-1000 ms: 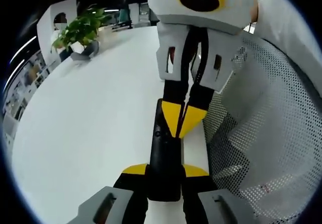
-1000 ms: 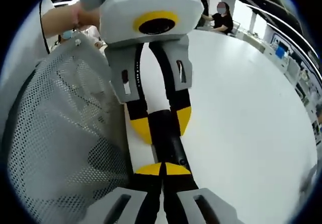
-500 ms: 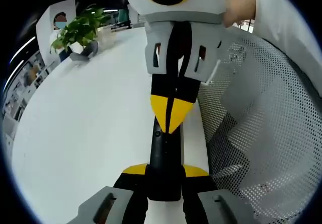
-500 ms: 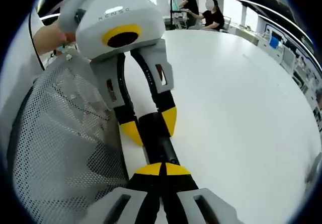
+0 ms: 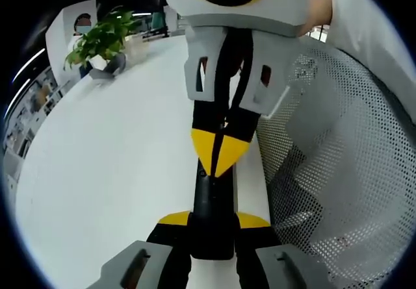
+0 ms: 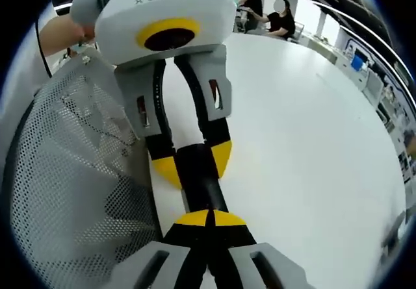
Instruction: Press the specified remote control buttons in sequence, fully releasing each button before pressing the next.
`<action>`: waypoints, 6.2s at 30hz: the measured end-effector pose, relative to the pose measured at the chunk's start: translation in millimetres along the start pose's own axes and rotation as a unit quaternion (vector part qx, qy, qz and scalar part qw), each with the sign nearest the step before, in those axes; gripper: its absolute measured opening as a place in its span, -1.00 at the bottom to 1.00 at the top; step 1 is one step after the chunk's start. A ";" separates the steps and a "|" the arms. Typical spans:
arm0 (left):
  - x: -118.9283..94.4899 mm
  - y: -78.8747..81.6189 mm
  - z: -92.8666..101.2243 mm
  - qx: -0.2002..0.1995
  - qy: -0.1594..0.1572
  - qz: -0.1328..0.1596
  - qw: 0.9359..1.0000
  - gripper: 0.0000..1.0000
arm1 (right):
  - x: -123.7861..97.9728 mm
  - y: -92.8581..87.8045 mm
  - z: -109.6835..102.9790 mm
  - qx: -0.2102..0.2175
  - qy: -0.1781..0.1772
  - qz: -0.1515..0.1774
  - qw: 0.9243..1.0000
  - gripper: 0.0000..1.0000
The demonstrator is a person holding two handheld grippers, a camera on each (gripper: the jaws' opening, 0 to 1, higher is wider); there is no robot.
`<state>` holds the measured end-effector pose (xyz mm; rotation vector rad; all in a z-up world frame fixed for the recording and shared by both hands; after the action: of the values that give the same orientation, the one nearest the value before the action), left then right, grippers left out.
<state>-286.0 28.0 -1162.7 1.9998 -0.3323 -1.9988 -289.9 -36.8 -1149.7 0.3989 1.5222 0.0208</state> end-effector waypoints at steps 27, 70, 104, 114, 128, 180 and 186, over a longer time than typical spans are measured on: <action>0.5 0.0 0.0 -0.006 0.000 0.000 1.000 -0.53 | 1.9 0.4 17.6 0.044 0.081 -0.017 0.996 -1.00; 0.3 0.9 0.7 -0.010 0.001 0.014 1.000 -0.53 | 2.5 9.2 -3.5 -0.088 -0.002 0.009 0.996 -1.00; 0.0 -0.3 1.2 -0.013 0.003 0.024 1.000 -0.53 | 3.2 12.3 -4.0 -0.026 0.044 -0.009 0.999 -1.00; 0.0 -0.3 1.3 -0.017 0.004 0.026 0.999 -0.53 | 1.7 12.3 -4.1 -0.015 0.042 0.027 0.999 -1.00; -0.6 -4.0 2.5 -0.023 0.006 0.061 0.998 -0.53 | 5.3 18.8 -5.8 -0.043 0.029 0.014 0.999 -1.00; -114.9 -38.4 24.8 -0.272 0.181 0.263 0.908 0.78 | 4.8 -21.6 2.7 -0.018 0.054 0.032 0.998 -0.43; -133.4 -52.4 24.3 -0.313 0.291 0.296 0.854 1.00 | 3.9 -21.3 0.9 -0.008 0.064 0.029 0.998 -0.34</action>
<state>-313.7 124.3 -1057.3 1.6708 -0.1043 -0.8969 -293.7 -56.0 -1159.2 0.4370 1.6343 0.1058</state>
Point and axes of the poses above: the point that each gripper's makers call its tool centre point, and the gripper's own axes: x roughly forward along the fingers, z roughly to its right, y roughly out of its top, the point moved 4 cm from there along -x, roughly backward along the fingers, and after that the axes turned 15 degrees about -z, right-handed, at the moved point
